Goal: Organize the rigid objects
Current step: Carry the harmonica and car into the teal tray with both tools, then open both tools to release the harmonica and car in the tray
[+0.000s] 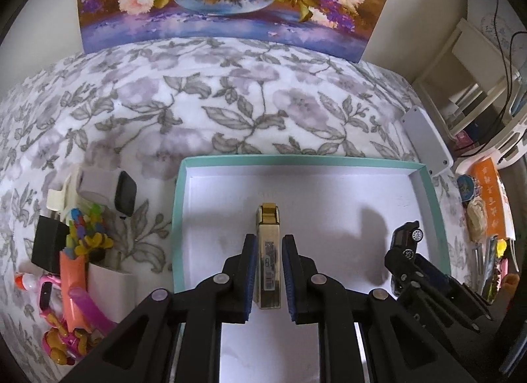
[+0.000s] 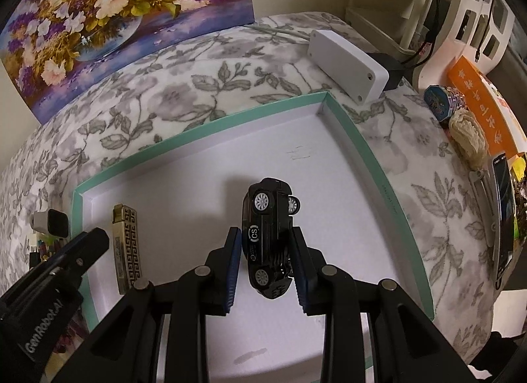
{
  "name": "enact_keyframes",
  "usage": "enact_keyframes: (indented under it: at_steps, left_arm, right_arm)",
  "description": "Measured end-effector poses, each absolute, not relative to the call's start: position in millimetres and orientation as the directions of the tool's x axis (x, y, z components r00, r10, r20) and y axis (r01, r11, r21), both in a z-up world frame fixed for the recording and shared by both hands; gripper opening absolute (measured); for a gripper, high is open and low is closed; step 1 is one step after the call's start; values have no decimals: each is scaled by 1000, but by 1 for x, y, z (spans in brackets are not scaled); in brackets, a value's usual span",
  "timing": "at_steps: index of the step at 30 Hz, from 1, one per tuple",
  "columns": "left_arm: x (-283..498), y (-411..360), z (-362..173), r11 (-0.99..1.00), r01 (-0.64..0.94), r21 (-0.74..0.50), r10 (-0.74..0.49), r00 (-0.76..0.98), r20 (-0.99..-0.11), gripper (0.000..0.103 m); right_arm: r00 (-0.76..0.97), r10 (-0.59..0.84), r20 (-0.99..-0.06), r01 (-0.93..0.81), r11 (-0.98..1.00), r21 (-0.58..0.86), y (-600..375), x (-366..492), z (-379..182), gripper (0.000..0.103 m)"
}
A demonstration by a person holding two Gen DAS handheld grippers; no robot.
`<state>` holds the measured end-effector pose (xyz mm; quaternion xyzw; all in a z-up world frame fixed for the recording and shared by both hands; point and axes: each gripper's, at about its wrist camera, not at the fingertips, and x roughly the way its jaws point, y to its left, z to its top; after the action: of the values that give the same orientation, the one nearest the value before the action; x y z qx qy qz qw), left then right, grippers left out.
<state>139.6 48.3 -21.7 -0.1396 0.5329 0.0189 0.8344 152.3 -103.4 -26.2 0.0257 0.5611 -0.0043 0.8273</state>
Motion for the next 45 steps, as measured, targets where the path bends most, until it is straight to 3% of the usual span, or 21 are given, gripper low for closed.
enact_keyframes:
  at_steps: [1,4,7,9,10,12,14,17,26,41,45]
  left_arm:
    - [139,49,-19,960,-181,-214,-117,435,-893,20]
    - [136,54,-14,959,-194,-208,-105,440,-892,42]
    - [133,61,-12,953,-216,-211,-98,439,-893,47]
    - [130,66,-10,948,-235,-213,-91,440,-893,62]
    - [129,69,-9,945,-245,-215,-89,442,-893,67]
    - [126,75,-6,940,-262,-220,-84,446,-891,78]
    - [124,80,-4,936,-274,-222,-78,453,-888,85]
    - [119,90,0,928,-299,-221,-61,463,-885,101]
    - [100,119,-1,904,-388,-182,20,463,-886,103]
    - [53,178,32,830,-501,-245,71,531,-844,103]
    - [40,192,47,832,-513,-212,113,530,-841,103]
  right_arm:
    - [371,22,-929,34,999,37,-103,152,-26,31]
    - [372,14,-928,26,999,26,-101,150,-24,31]
    - [372,15,-928,23,999,26,-100,149,-23,31]
    - [374,15,-927,19,1000,23,-99,148,-22,32]
    - [376,14,-927,20,1000,23,-99,148,-21,35]
    - [378,11,-926,22,1000,21,-99,147,-20,53]
    - [381,12,-924,26,999,24,-99,145,-19,63]
    - [379,10,-925,29,999,22,-99,143,-19,70]
    - [393,8,-920,17,1000,16,-93,133,-16,88]
    - [453,47,-890,-58,998,23,-60,100,20,88]
    - [462,76,-884,-74,996,47,-49,90,31,88]
